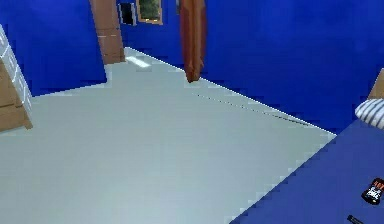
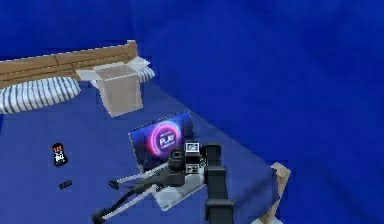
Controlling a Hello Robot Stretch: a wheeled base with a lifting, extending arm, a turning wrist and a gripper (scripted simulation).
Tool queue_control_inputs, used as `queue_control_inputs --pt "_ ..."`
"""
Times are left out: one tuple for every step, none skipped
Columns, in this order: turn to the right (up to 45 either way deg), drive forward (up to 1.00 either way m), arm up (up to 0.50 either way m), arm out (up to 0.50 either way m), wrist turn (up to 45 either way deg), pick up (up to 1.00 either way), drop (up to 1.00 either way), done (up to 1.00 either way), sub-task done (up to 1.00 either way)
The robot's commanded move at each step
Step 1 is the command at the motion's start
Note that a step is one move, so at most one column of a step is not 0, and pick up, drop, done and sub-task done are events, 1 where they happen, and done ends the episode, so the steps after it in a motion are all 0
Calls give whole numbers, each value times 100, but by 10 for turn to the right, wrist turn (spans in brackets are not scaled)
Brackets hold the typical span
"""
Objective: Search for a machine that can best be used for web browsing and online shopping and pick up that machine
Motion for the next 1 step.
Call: queue_control_inputs --pt "0 0 0 0 450 0 0 0 0"
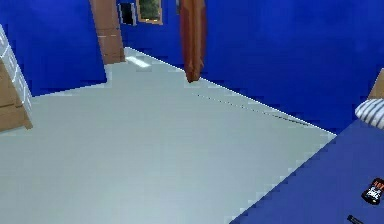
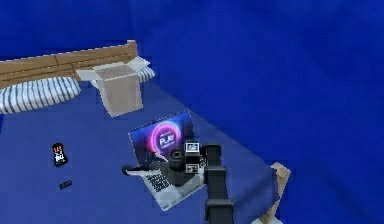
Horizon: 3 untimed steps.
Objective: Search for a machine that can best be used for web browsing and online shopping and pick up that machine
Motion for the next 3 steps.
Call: queue_control_inputs --pt "0 0 0 0 180 0 0 0 0" --pt "0 0 -30 0 0 0 0 0 0" --pt "0 0 0 0 0 100 0 0 0"
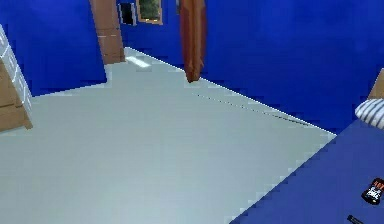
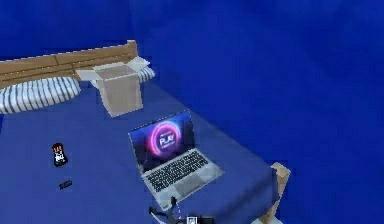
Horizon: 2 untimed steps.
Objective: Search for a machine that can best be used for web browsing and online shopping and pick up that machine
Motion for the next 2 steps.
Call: queue_control_inputs --pt "0 0 10 0 0 0 0 0 0" --pt "0 0 0 0 0 0 0 100 0"
